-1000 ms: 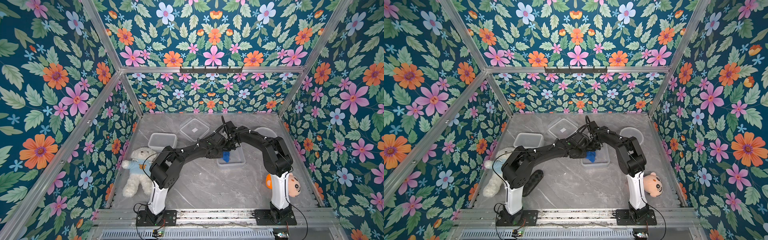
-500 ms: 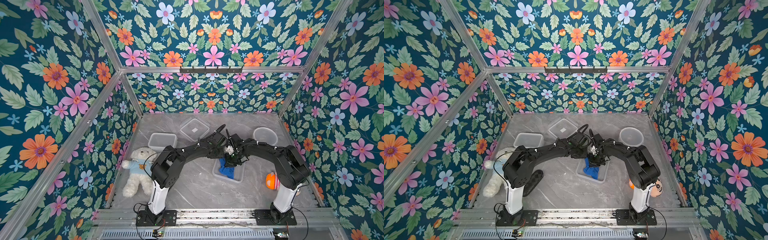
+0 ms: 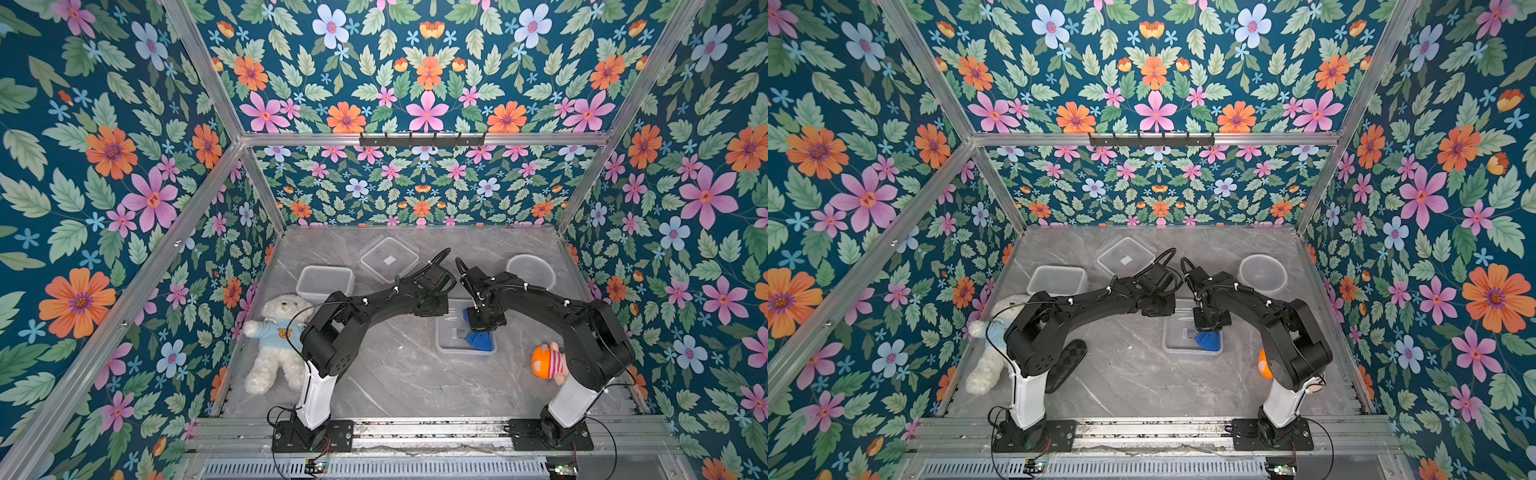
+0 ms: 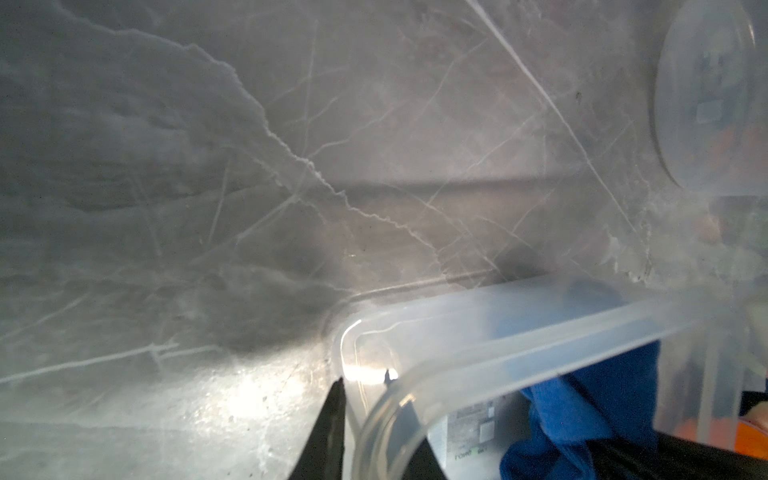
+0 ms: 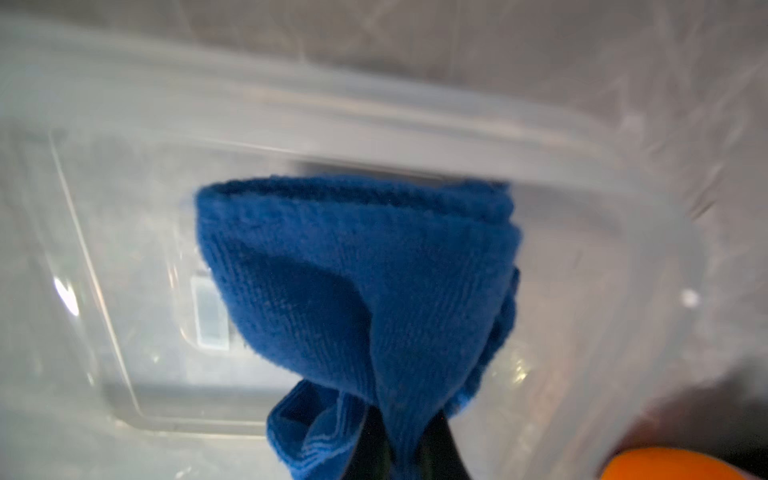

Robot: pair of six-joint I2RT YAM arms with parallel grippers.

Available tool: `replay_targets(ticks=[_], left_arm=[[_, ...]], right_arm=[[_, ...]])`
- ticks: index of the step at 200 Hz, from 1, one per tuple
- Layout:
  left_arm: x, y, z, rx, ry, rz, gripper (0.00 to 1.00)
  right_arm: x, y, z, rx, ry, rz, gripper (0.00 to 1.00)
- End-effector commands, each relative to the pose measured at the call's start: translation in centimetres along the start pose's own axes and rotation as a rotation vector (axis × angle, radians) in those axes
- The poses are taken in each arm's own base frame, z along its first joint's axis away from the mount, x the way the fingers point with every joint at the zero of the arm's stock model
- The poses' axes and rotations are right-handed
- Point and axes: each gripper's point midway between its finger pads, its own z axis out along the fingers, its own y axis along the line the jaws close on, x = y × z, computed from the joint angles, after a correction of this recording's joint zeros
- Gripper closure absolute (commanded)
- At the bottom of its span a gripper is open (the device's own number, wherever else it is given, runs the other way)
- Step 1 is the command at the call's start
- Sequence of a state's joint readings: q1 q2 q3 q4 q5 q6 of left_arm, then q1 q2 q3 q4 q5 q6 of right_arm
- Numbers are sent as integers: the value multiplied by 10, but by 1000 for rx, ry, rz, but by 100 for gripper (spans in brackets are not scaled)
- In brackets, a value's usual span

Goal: Wipe the insides of the lunch boxes
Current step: Wipe the dirt inside the lunch box.

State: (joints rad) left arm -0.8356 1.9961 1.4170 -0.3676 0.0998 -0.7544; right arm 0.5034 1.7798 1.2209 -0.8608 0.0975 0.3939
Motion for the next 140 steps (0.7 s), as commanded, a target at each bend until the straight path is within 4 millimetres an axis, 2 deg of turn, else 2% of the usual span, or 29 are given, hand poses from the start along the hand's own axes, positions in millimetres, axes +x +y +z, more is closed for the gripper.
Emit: replay_targets(ticks=[1,18,32,47,62,79,102,119,140], left_arm=[[-2,-4,-3,21,-14,-17,81],[-1,-3,-3,23,-22,-24,81],[-1,-2,-2,24,-25,-28,81],[-1,-4,2,35,-21,-33,81],[-1,-5,6,39,-18,-39,82],[-2,-7,8,47,-21,-45,83],[-5,-8,9,53,-34,-58,85],[-6,-9,10,64,-41,-71,86],[-8,-11,9,84,-48,-84,86]], right_arm=[[-28,9,5,29,-44,8,100],[-45,39,11,-27,-52,-17,100],[-50,65,13,-91,-55,-46,100],[-48,91,11,-194,-50,-54,100],[-41,104,8,-278,-38,-31,100],[-24,104,6,-319,-12,5,100],[7,91,4,-326,10,34,100],[26,76,5,-284,15,48,100],[39,52,7,-198,-2,62,100]])
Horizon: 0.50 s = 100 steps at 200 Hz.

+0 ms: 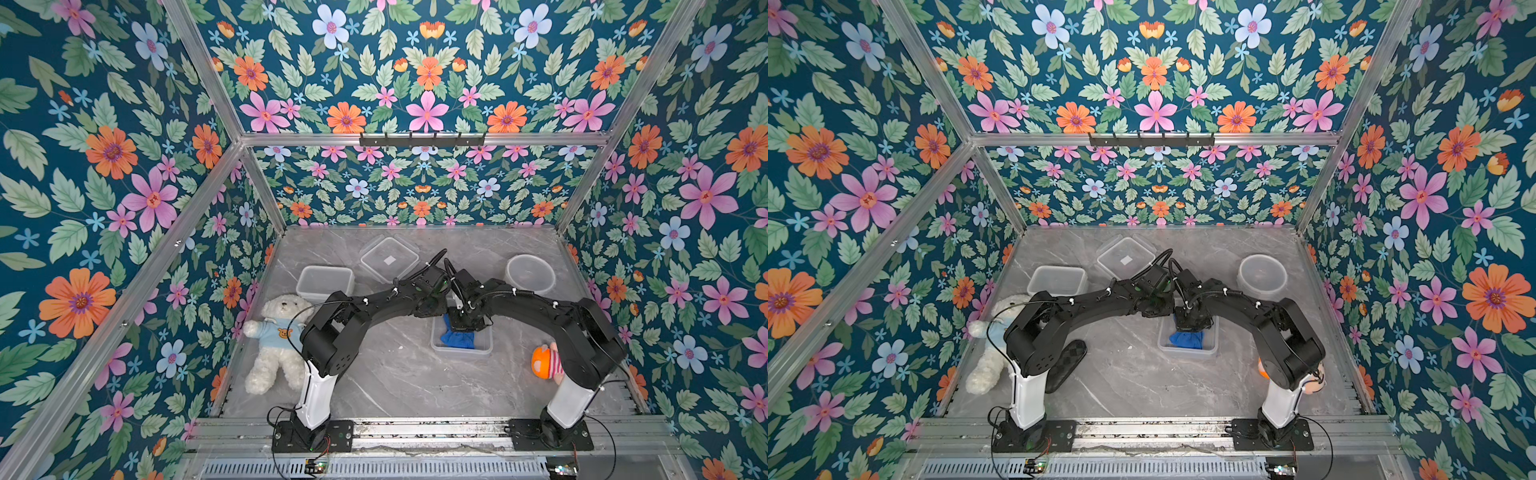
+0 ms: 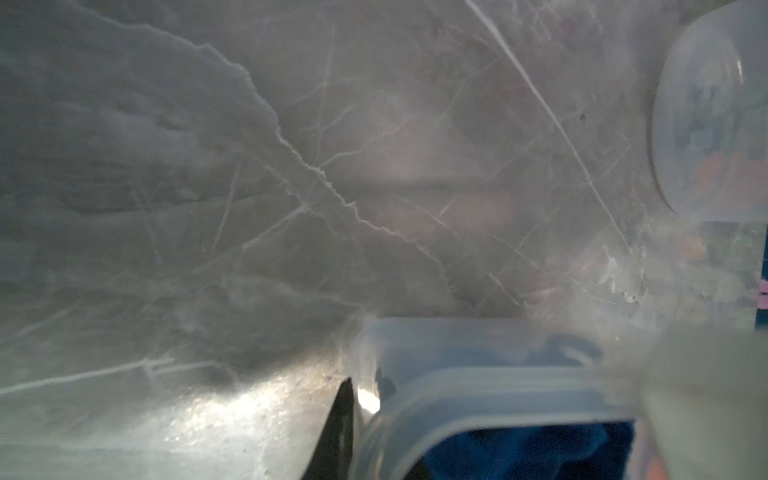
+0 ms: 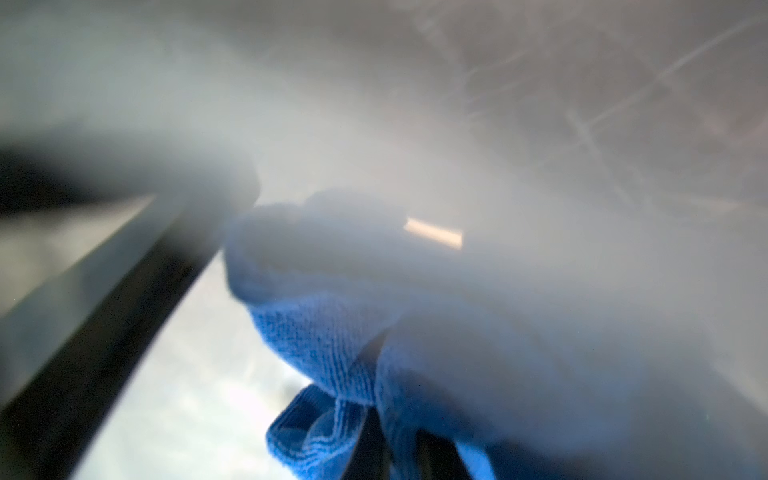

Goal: Wipe the insides of the lunch boxes
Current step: Wipe the dirt inside the lunch box.

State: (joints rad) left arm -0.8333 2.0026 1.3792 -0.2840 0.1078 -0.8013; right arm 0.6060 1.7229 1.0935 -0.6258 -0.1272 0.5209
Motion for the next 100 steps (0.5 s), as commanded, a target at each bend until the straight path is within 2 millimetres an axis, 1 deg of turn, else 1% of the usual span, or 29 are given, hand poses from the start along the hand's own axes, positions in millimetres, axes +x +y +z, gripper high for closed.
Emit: replay_targets(ticks=[1,6,21,35,56,72,85,95,100], left_arm=[[-6,-10,1,52,-24,-38,86],[-6,-11,0,57,-26,-40,86],[-8,-12,-3,64,-34,-45,86],[-9,-13,-7,72,-42,-51,86],[-11,-13,-14,87,-55,-64,85],[-12,-15,-21,110,-66,-78,85],[-15,-18,-27,140,-77,-84,85],[-16,-23,-30,176,-82,-84,85],[-16,-25,-31,191,-82,-86,85]], right_arm=[[22,-24,-1,95,24,43,100],[23,-33,-2,135,15,41,100],[23,-50,-3,216,8,26,100],[18,-61,-3,261,1,24,100],[8,-72,-1,308,-12,32,100],[1,-76,0,301,-19,54,100],[-4,-76,5,244,-13,89,100],[-6,-71,10,172,2,114,100],[-8,-65,13,120,8,121,100]])
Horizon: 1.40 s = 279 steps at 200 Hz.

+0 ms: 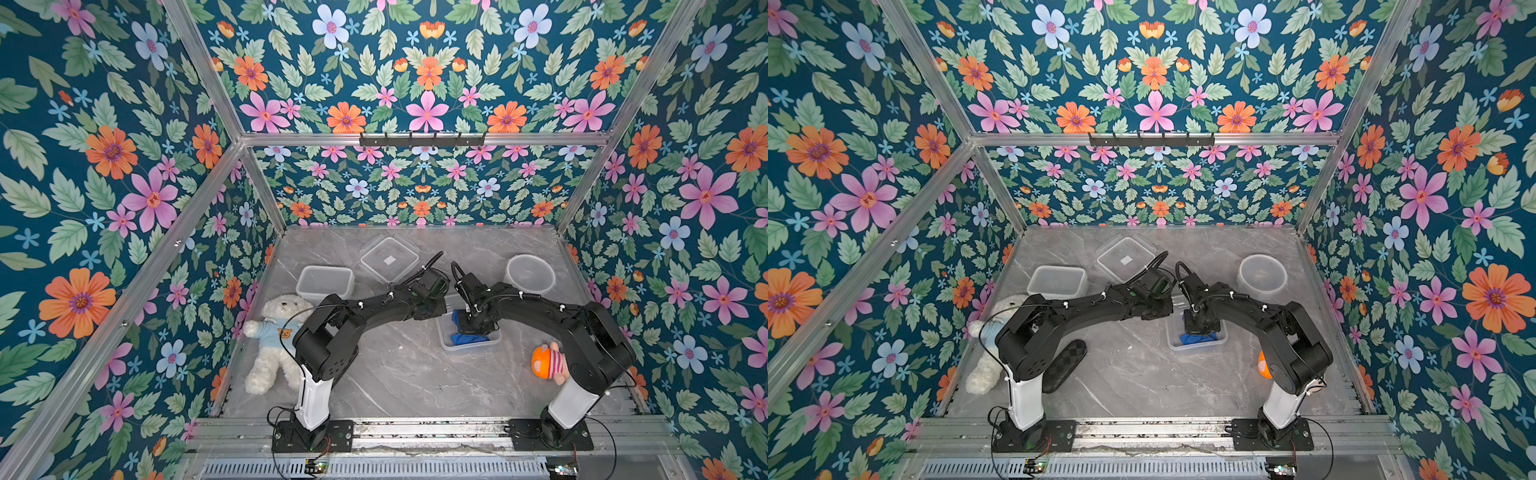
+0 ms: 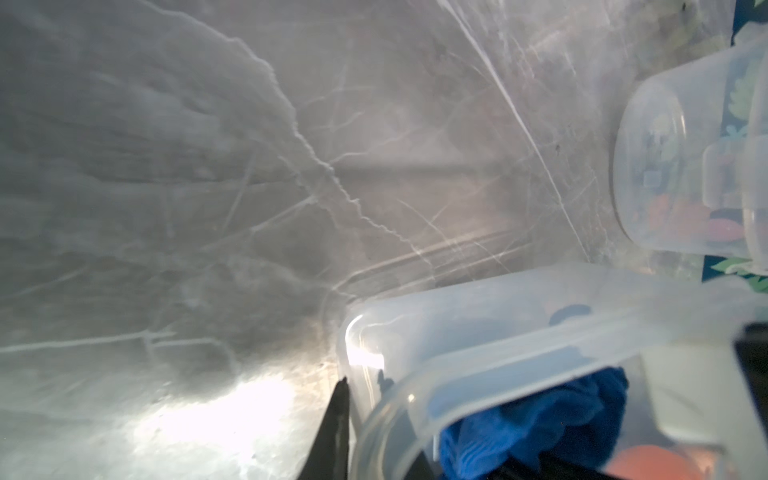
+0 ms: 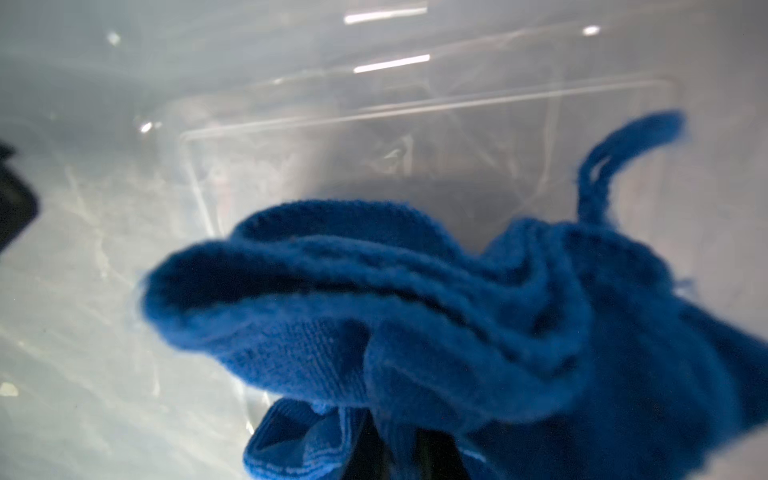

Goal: Wipe the insides of the lunch boxes
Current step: Wipe the dirt inside the lunch box.

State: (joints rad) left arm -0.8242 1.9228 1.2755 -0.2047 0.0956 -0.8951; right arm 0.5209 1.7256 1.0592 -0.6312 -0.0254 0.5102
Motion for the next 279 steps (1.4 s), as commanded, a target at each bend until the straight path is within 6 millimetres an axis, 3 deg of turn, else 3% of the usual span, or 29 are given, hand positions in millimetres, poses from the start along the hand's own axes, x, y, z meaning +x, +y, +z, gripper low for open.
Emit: replay_targets(ticks=[1,47,91,119,143,181,209,279], left_arm=[[-11,-33,-15,165,-23,9,85],[-2,-53,-9,310,18,-26,85],[-5,-58,-7,327,20,-38,83],[-5,-58,-5,323,19,-46,83],[-5,-57,-5,319,21,-47,83],[-10,-52,-12,265,5,-22,83],[-11,-49,-15,232,3,-7,83],[-8,-42,-14,200,16,-1,83]], right_arm=[[2,-15,12,-7,43,43,100],[2,46,19,-344,125,8,100],[16,76,15,-339,133,-71,100],[31,82,13,-332,145,-94,100],[40,68,9,-247,149,-129,100],[41,-3,-10,119,112,-197,100],[30,-36,-26,296,61,-224,100],[-9,-27,-21,295,7,-166,100]])
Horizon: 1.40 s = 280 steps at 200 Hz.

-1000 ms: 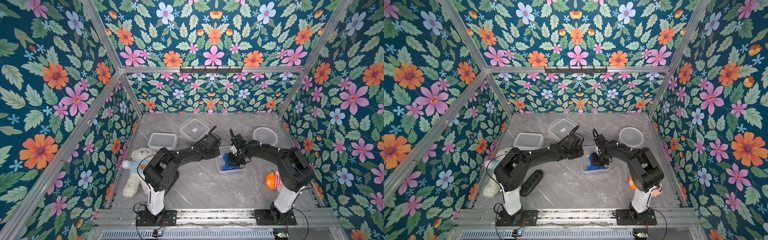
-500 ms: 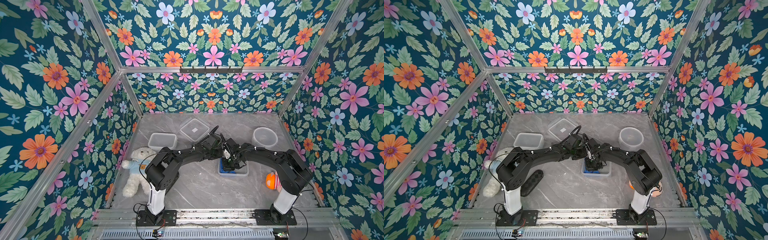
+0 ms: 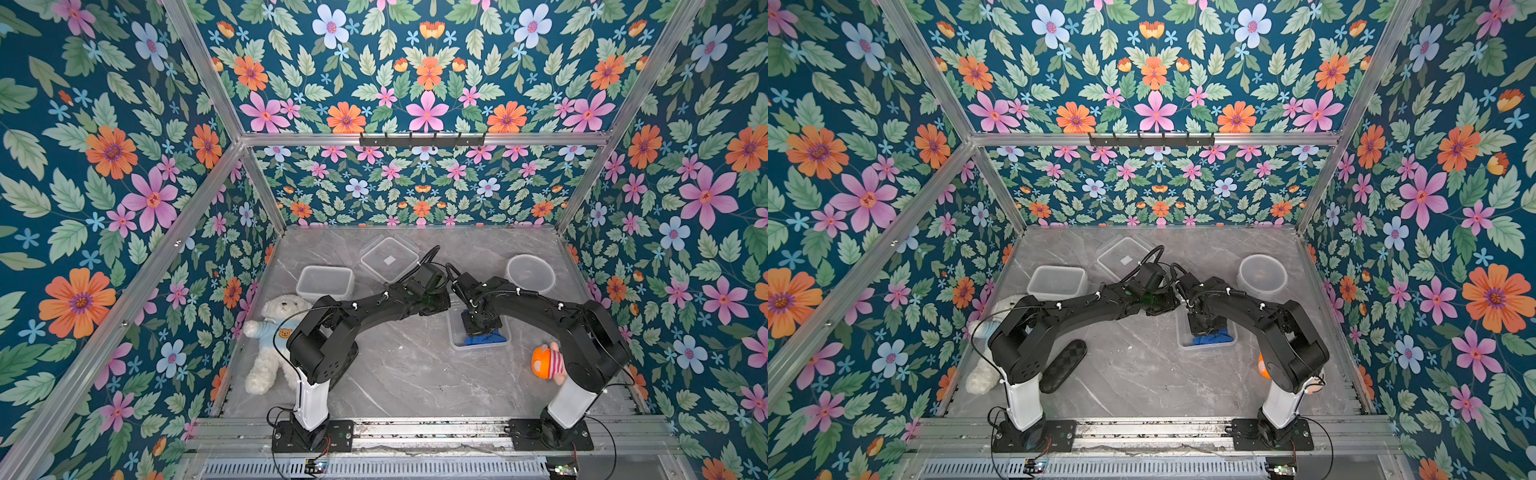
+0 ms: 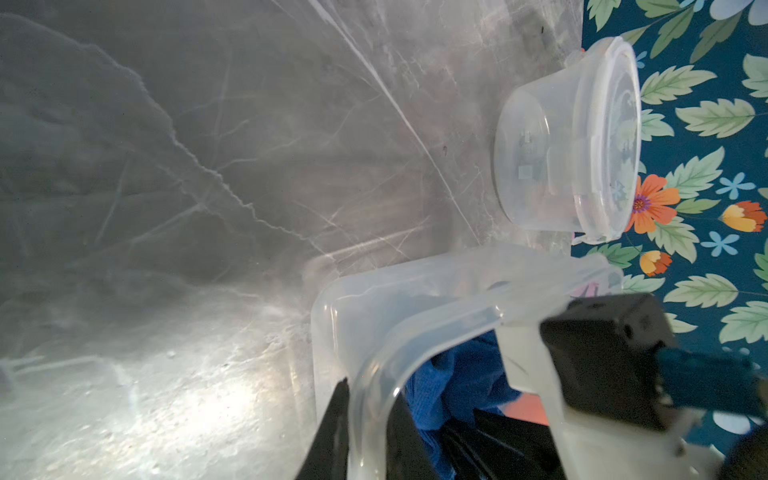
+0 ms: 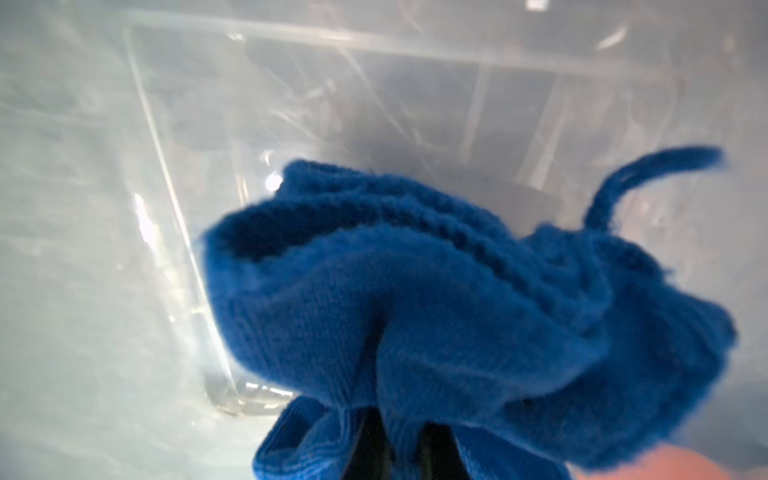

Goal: Wipe the insides of the lunch boxes
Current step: Wipe the dirt inside the lunch box.

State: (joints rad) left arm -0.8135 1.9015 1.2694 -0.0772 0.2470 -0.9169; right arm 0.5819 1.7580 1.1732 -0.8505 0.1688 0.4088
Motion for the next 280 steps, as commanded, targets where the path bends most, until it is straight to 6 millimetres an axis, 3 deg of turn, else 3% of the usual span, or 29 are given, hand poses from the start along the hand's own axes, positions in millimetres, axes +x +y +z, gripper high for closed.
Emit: replay_targets(ticks=[1,16,36,61,83,106,126,180,203,217,236,251,265,280], left_arm=[[-2,-2,-3,-2,-8,16,83],[0,0,-2,-6,1,16,83],[2,1,-1,-8,6,17,83],[3,3,0,-12,12,17,83],[4,3,1,-10,14,20,83],[3,3,1,-15,13,28,83],[3,3,2,-15,19,29,83],[8,9,0,-30,25,21,84],[8,12,-3,-43,19,24,84],[7,15,-2,-53,16,24,84],[6,15,0,-53,17,26,84],[6,12,3,-45,23,28,84],[4,9,4,-38,25,30,84],[0,4,3,-34,20,36,84]], right_arm=[[-13,-11,0,70,-17,10,100],[-28,-13,4,90,-30,23,100],[-49,0,11,64,-45,18,100],[-69,50,16,-171,-47,-5,100],[-73,99,8,-428,-34,-40,100],[-69,122,-2,-541,-38,-77,100],[-75,111,0,-480,-53,-53,100],[-113,3,20,-47,-68,130,100],[-110,-34,25,107,-45,107,100],[-102,-43,21,142,-40,91,100],[-89,-33,17,47,-46,83,100],[-86,9,9,-218,-56,59,100],[-89,49,-15,-483,-95,52,100],[-101,74,-50,-686,-179,73,100]])
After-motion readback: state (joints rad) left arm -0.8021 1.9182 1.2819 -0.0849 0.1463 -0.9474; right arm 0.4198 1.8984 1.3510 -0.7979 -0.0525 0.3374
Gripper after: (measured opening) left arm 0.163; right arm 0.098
